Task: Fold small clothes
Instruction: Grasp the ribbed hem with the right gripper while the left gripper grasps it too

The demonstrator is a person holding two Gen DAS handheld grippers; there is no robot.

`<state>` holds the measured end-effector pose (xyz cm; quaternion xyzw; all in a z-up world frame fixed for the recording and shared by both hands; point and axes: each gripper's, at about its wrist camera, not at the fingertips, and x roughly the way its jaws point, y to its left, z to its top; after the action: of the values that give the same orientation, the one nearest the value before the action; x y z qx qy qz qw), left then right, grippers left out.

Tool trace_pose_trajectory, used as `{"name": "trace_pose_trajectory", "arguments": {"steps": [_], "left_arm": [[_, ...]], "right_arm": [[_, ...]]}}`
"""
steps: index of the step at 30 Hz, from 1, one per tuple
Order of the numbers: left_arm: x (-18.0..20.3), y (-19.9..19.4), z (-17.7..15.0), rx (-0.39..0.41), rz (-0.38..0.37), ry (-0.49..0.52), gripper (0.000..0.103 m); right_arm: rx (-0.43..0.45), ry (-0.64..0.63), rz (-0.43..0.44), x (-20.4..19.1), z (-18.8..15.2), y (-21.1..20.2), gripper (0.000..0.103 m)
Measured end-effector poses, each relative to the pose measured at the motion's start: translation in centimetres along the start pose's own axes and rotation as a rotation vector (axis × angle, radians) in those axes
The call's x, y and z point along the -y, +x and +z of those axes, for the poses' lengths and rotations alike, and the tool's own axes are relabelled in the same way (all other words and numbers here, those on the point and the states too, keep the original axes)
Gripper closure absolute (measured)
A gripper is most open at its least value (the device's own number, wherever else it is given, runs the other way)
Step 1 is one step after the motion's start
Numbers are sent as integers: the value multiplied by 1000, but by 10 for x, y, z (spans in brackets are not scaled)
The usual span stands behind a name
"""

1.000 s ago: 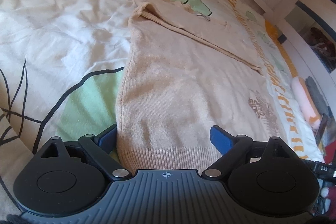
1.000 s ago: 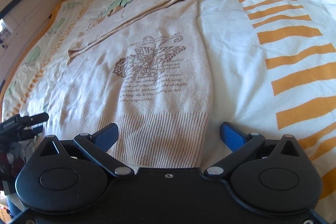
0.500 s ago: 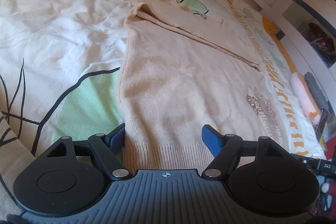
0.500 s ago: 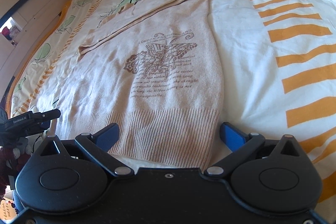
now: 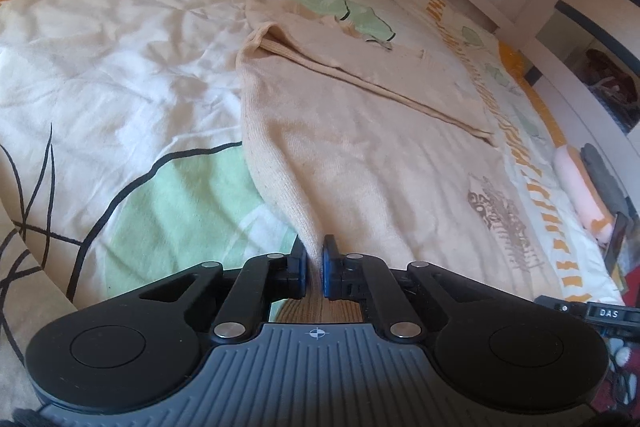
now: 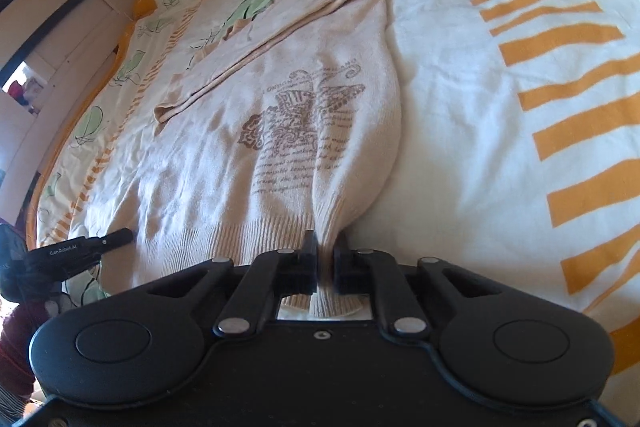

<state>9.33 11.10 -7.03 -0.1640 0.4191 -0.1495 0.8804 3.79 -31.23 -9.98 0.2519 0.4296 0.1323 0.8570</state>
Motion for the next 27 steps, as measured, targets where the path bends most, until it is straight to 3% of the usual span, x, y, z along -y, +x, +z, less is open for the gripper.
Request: {"name": "trace_pose_trajectory", "arguments": {"steps": [9,17,27], "left_arm": [[-4,-13,8,70,-67,-47,96],[-8,-19,23,118,-110,-86,96],[-1,-13,83,202,-151,-44,96]], "right_arm": [[116,89,92,6,12,-19,88],[160,52,98,-3,30,-20,88],[239,-38,127,-19,92,-8,88]]}}
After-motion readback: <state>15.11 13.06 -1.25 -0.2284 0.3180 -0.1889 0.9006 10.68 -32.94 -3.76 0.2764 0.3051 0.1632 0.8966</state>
